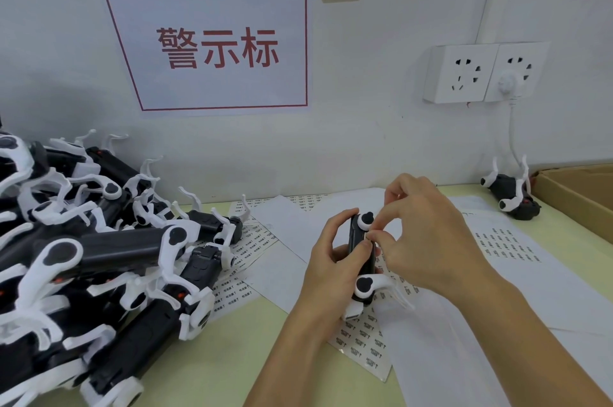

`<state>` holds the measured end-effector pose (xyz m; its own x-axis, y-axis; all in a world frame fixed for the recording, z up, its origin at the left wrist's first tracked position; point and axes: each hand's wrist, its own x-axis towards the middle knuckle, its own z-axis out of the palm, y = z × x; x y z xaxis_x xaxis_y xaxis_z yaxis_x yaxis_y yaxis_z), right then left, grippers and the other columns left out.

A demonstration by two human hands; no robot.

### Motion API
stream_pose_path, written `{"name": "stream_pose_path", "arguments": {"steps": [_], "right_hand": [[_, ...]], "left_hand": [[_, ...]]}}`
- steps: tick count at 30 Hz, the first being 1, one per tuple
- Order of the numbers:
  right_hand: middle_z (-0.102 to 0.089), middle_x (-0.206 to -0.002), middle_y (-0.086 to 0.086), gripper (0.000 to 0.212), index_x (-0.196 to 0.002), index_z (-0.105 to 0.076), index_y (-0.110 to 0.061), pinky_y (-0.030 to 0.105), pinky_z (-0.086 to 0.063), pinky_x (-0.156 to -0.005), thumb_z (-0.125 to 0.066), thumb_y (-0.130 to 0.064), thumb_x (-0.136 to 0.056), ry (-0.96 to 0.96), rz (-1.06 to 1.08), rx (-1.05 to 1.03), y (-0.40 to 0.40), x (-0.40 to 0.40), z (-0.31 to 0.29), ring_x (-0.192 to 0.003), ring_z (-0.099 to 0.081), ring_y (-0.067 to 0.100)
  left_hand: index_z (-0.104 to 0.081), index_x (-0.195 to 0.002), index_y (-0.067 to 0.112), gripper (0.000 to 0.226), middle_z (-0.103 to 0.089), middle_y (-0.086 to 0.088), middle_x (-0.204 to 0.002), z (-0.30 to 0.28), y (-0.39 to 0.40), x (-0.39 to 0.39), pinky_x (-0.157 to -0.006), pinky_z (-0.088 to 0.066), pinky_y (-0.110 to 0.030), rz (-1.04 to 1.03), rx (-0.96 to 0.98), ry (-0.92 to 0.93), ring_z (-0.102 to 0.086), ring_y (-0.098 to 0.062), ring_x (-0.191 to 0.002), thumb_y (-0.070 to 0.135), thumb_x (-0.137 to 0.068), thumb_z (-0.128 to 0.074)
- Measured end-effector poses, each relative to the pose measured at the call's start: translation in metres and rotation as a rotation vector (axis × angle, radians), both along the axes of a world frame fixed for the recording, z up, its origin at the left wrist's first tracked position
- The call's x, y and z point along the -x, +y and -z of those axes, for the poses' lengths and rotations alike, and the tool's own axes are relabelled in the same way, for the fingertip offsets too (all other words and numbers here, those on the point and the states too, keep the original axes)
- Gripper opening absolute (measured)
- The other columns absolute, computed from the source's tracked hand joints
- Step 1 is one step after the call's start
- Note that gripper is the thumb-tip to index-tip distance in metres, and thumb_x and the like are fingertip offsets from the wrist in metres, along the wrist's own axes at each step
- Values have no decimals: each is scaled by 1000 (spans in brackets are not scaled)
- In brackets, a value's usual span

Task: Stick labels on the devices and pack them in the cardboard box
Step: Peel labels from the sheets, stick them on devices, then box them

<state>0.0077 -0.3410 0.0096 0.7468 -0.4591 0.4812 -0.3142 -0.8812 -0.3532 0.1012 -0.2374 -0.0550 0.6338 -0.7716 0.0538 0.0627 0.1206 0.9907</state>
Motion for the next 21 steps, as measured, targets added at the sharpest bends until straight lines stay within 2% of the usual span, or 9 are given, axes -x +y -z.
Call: {"name": "stream_pose_path", "arguments": {"steps": [3,11,14,17,21], "right_hand": [[-45,-93,-16,6,-77,-74,-29,29,-36,-79,-79,-25,-78,15,17,13,1,-1,-1,-91,-41,7],[-45,-94,-16,4,-79,-73,-31,27,-32,-78,-76,-29,-81,50,71,13,5,-1,-4,-94,-42,7],[-46,-97,-16,5,-78,-72,-32,27,-31,-77,-75,-31,-81,69,97,-1,5,-2,-5,-95,-42,7],[-45,-99,-16,8,-76,-70,-34,28,-35,-79,-76,-32,-81,77,115,-62,5,-4,-4,-98,-44,7],[-48,-103,-17,12,-71,-69,-37,29,-40,-79,-78,-33,-80,63,130,-220,1,-5,-3,-99,-51,7]], "left_hand": [[-59,-117,53,39,-74,-18,-98,0,0,1,-74,-56,-39,-6,-9,-4,-70,-27,-81,20,-96,-61],[-58,-119,53,38,-75,-16,-96,0,0,1,-70,-57,-31,-7,-10,-22,-71,-24,-81,22,-97,-61],[-57,-120,52,38,-75,-15,-96,0,0,1,-71,-57,-33,-6,-4,-21,-71,-28,-82,23,-97,-61],[-57,-122,51,39,-75,-16,-98,0,0,2,-74,-57,-38,-10,10,-17,-72,-34,-87,23,-95,-62],[-58,-121,52,41,-74,-16,-97,0,0,1,-76,-58,-39,-10,27,-13,-71,-27,-82,28,-88,-64]]}}
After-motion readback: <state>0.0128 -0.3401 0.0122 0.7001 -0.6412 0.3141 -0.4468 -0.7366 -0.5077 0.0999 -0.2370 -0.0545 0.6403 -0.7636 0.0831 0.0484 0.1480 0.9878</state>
